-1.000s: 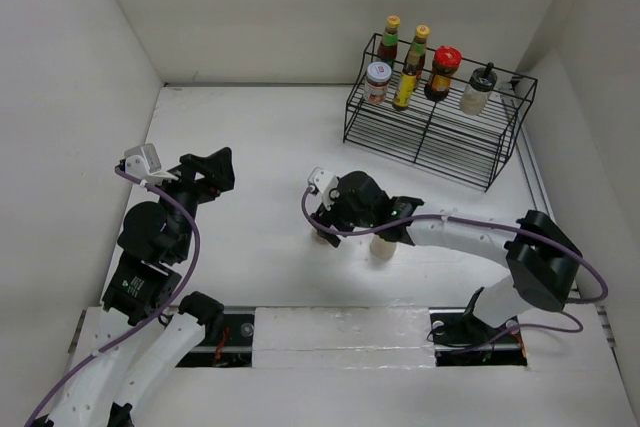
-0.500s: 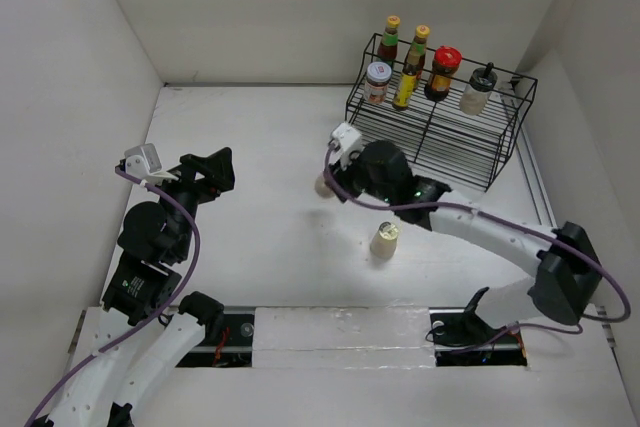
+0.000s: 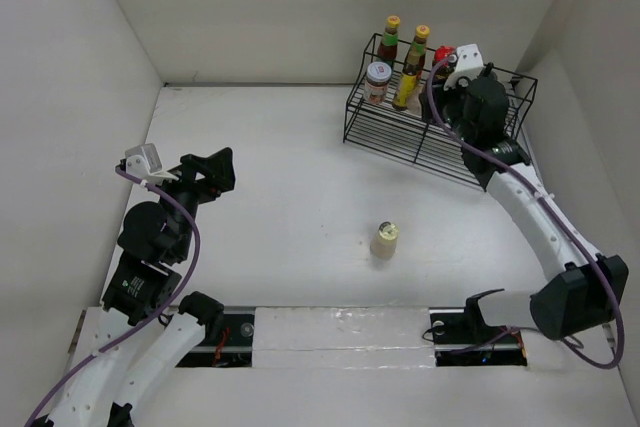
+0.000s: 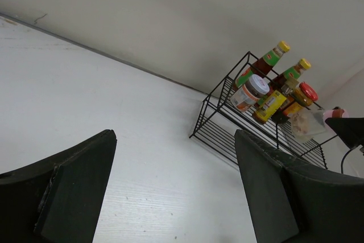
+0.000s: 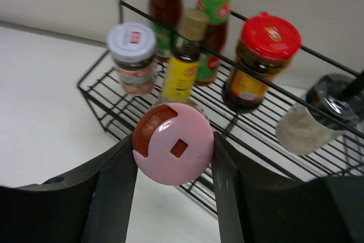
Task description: Organize the condiment bottles
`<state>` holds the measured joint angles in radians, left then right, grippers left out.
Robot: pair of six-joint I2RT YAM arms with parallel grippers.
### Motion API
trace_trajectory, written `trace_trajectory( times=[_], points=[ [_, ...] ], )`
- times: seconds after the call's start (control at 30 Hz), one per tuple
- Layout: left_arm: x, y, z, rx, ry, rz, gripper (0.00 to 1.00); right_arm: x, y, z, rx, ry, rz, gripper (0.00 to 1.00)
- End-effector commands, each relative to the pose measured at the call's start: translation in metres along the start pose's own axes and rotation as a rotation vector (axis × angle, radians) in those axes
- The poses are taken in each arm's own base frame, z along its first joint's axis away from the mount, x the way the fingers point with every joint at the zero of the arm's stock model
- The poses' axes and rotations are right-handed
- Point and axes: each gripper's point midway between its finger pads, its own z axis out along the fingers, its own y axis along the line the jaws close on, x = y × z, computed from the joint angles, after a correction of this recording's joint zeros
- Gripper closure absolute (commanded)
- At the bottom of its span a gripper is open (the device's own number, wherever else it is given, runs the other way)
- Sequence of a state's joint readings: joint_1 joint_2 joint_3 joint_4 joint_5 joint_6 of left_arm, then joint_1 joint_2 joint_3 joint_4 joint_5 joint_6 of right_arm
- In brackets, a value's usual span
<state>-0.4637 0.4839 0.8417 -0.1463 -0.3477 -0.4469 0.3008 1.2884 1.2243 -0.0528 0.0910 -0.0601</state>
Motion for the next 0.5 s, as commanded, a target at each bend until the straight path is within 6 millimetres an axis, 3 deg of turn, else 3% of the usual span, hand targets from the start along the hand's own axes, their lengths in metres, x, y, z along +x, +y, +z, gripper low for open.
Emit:
trace_trajectory(
  times=[0.0, 0.13, 0.27, 0.47],
  points=[
    [-0.009, -0.005, 0.000, 0.022, -0.038, -0.007, 0.19, -0.016, -0.034, 0.007, 0.059, -0.016, 0.034, 0.65],
    [-0.006, -0.004, 0.002, 0.018, -0.031, -0.004, 0.19, 0.016, -0.048, 0.030, 0.056, 0.090, 0.051, 0.65],
    [-0.006, -0.004, 0.003, 0.018, -0.031, -0.004, 0.19, 0.025, -0.067, 0.045, 0.098, 0.115, 0.048, 0.66],
    [-0.006, -0.004, 0.003, 0.018, -0.031, -0.004, 0.19, 0.048, -0.063, 0.059, 0.055, 0.177, 0.066, 0.65]
  ],
)
